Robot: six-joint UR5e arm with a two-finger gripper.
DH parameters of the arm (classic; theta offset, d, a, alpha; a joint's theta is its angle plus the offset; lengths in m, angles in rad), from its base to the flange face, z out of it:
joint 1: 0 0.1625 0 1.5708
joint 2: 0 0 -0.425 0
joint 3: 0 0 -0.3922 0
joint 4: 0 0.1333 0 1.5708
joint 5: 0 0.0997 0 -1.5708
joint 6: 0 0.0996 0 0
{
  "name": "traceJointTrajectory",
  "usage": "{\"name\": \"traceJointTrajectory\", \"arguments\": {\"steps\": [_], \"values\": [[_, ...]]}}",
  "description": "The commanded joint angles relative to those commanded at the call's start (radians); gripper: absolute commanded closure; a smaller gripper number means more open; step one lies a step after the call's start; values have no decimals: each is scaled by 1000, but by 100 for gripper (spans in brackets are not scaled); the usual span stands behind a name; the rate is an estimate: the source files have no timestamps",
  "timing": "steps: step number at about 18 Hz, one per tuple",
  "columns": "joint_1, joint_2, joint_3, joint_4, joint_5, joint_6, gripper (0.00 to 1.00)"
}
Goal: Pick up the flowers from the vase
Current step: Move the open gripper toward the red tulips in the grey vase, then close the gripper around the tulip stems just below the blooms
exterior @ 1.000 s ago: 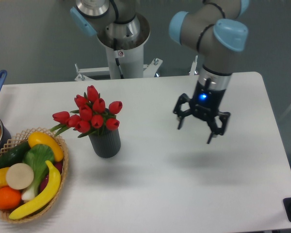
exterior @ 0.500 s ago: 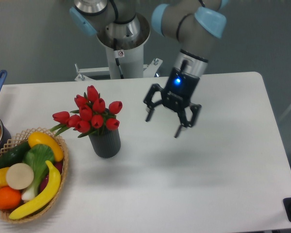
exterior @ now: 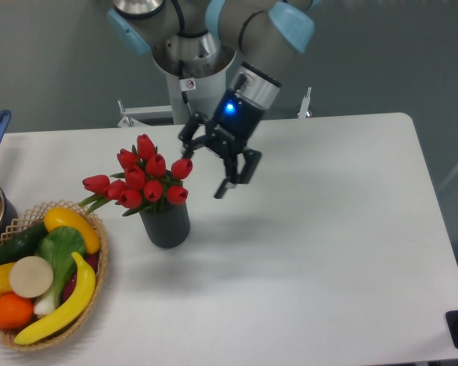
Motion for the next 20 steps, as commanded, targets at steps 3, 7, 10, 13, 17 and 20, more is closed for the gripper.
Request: {"name": "traceJointTrajectory", "arguments": {"steps": [3,7,10,13,17,20], "values": [[-6,-3,-32,-2,-60,-3,0],[-12,-38,-29,2,-84,-8,0],[-14,-81,-19,6,-135,-6,0],[-41,-116,9,6,-161,-8,0],[-58,-156,37,8,-207,-8,0],[-58,-164,35,6,-210,-9,43]]}}
